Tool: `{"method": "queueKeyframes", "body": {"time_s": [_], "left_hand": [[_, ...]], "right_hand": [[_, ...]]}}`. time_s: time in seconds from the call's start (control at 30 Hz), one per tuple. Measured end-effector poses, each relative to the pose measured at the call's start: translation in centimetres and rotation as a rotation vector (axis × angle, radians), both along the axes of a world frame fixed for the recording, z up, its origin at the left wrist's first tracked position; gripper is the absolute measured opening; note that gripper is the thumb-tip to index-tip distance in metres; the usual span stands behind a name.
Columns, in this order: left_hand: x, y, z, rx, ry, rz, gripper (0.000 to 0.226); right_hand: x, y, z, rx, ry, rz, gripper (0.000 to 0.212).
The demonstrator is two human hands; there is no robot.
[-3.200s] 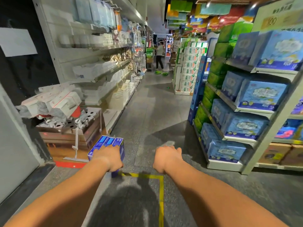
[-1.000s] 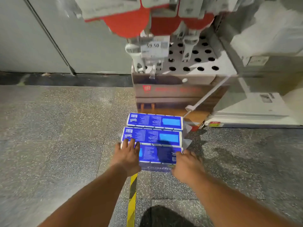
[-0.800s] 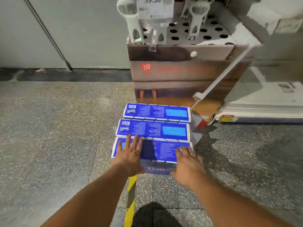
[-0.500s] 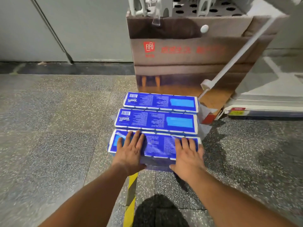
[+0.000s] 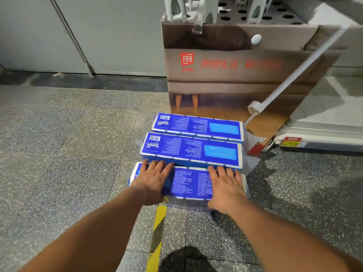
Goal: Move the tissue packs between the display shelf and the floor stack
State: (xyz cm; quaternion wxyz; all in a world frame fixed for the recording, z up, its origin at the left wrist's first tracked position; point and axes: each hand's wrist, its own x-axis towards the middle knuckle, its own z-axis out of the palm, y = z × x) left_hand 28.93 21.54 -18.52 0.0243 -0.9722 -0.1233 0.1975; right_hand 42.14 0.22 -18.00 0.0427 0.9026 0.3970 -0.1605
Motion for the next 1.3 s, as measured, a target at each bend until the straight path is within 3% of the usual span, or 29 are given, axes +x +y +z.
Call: {"method": "queueKeyframes", "body": {"time_s": [0.13,0.27,0.67,0.83,1.07,1.3], "left_hand": [[-1.1,0.7,4.0,-0.073,-0.035,0.063,0.113],[-2.9,1.6,13.9,-0.085,-0.069,0.085,0.113],[-12.0,5.4,58.2,-0.027,-0.209,0.27,0.115],[-17.4,4.3,72.3,0.058,-0.249,0.411,0.118],[-27.7,1.3,80.3,0.056,-0.369,0.617,0.108],[-39.3,2.1,79.7,0.004,-0.343,0.833,0.109]], "right_hand": [[-0.1,0.4,4.8,0.003,0.011,0.028,0.117],[-1.3,1.5,15.1,-0.018,0.033,0.049,0.119],[-6.2,8.0,59.6,0.037,-0.01,0.275,0.121],[-9.3,10.0,72.6,0.085,-0.039,0.416,0.116],[-16.8,11.5,80.5,0.176,-0.074,0.617,0.109],[-26.8,17.7,80.8,0.127,-0.042,0.79,0.106]]}}
